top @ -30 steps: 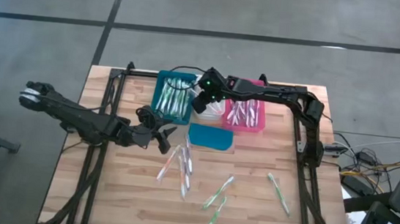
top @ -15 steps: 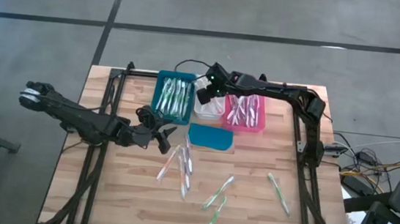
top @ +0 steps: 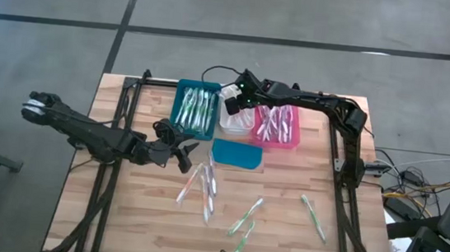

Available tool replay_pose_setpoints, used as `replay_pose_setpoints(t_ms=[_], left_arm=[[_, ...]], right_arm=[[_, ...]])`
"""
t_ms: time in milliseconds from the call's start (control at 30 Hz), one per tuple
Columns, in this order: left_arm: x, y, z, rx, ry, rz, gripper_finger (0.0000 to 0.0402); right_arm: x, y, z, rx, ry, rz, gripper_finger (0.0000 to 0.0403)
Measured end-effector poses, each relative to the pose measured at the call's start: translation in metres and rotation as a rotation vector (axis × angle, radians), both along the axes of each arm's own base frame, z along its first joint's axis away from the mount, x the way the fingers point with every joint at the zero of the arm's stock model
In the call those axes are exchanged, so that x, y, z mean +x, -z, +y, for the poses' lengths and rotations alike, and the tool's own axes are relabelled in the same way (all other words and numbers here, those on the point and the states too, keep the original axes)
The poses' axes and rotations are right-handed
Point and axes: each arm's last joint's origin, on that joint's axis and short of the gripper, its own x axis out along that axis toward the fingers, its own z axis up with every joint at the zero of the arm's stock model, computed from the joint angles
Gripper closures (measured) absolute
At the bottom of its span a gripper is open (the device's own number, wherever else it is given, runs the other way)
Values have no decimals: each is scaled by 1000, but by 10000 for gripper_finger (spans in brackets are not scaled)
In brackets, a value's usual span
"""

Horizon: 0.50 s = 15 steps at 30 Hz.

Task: Pick & Place Toothbrushes
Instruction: Adjust the orange toothbrush into the white bin

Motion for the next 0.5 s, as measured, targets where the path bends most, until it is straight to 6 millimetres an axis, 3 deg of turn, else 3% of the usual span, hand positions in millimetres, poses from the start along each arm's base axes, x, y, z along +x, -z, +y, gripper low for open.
replay_pose_setpoints(t_ms=[233, 500], left_arm=[[0, 0, 0, 0, 0, 0, 250], [0, 0, 0, 0, 0, 0, 250]], right_arm=[[0, 0, 0, -4, -26, 8, 373], [1, 0, 2, 14, -87, -1, 280]])
